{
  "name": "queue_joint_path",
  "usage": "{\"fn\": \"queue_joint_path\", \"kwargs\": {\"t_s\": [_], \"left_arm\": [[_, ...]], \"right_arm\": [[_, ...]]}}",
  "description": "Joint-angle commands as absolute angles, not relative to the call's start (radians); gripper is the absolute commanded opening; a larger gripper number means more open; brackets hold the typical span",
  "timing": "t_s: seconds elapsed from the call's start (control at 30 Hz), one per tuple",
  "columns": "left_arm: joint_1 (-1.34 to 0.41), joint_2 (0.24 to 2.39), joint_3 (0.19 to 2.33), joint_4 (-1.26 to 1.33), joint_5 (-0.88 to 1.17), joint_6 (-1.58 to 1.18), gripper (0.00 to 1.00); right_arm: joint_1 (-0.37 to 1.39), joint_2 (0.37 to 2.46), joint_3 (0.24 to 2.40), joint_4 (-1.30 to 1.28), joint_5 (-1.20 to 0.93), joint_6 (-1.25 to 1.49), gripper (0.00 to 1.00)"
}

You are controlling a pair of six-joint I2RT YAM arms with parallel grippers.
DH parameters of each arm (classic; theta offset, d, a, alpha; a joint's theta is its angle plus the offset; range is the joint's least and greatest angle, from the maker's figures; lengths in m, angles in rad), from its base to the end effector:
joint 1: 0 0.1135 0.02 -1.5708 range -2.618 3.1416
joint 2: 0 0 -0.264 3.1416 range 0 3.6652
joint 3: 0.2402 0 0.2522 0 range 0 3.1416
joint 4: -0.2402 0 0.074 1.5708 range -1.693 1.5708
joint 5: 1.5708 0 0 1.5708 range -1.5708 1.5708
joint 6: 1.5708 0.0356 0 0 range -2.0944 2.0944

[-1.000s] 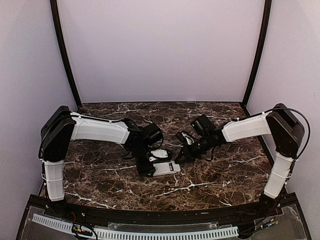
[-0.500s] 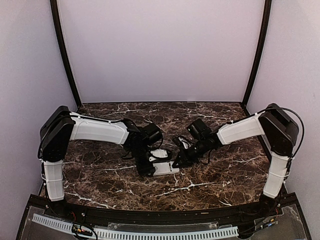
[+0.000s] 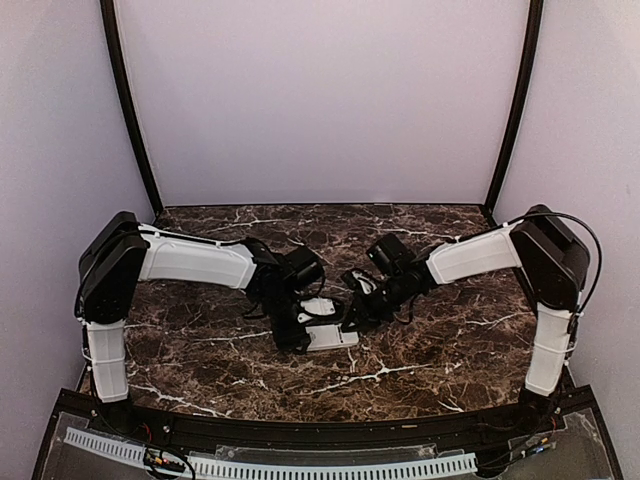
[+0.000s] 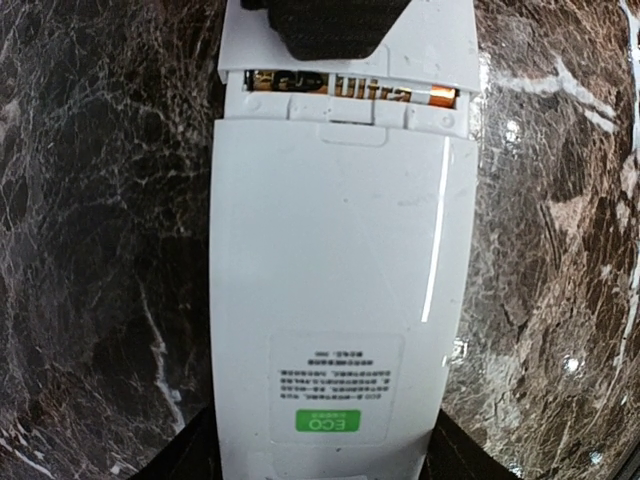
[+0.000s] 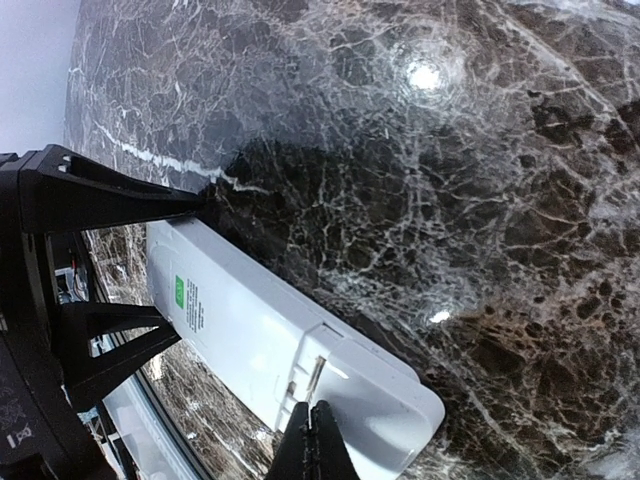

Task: Load the batteries into the remote control
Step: Load the battery cover onto the remote control without the battery cover.

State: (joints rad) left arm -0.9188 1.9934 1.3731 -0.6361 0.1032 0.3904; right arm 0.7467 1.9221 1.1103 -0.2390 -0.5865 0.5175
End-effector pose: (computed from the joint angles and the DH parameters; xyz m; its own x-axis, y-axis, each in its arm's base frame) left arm 0.2376 -0.3172 0.1567 -0.2254 0.9191 -0.3233 0.9686 0.2470 0.0271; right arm 0.2614 0.2688 0.1350 -0.9332 -0.3022 -0.1942 -0.3519 0.6605 0.6632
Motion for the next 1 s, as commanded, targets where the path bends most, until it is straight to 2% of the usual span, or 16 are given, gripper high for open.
{"fn": "queue_joint_path", "kwargs": {"t_s": [0.0, 0.2, 0.43, 0.6, 0.67, 0.87, 0.97], "left_arm": [[-0.914, 1.907, 1.344, -0.611, 0.149, 0.388, 0.65], [-0.914, 1.788, 1.273, -0.489, 0.235, 0.361, 0.71], [-0.901, 1.692, 1.222, -0.421, 0.301, 0.314, 0.72], [-0.865, 1.653, 1.17, -0.407, 0.247, 0.188, 0.7], [-0.855, 1.651, 1.161, -0.433, 0.194, 0.113, 0.64], [-0.85, 1.604, 1.079, -0.492, 0.104, -0.1, 0.29], [-0.85, 1.612, 1.044, -0.51, 0.081, -0.141, 0.18]], "right_arm": [[0.758, 1.977, 1.116, -0.304, -0.522, 0.527, 0.0], [0.758, 1.959, 1.114, -0.322, -0.504, 0.525, 0.0], [0.759, 1.947, 1.203, -0.378, -0.557, 0.509, 0.0], [0.759, 1.907, 1.25, -0.4, -0.592, 0.507, 0.0], [0.758, 1.877, 1.257, -0.425, -0.567, 0.509, 0.0], [0.76, 1.817, 1.199, -0.518, -0.29, 0.552, 0.0], [0.773, 1.812, 1.185, -0.558, -0.177, 0.56, 0.0]]}}
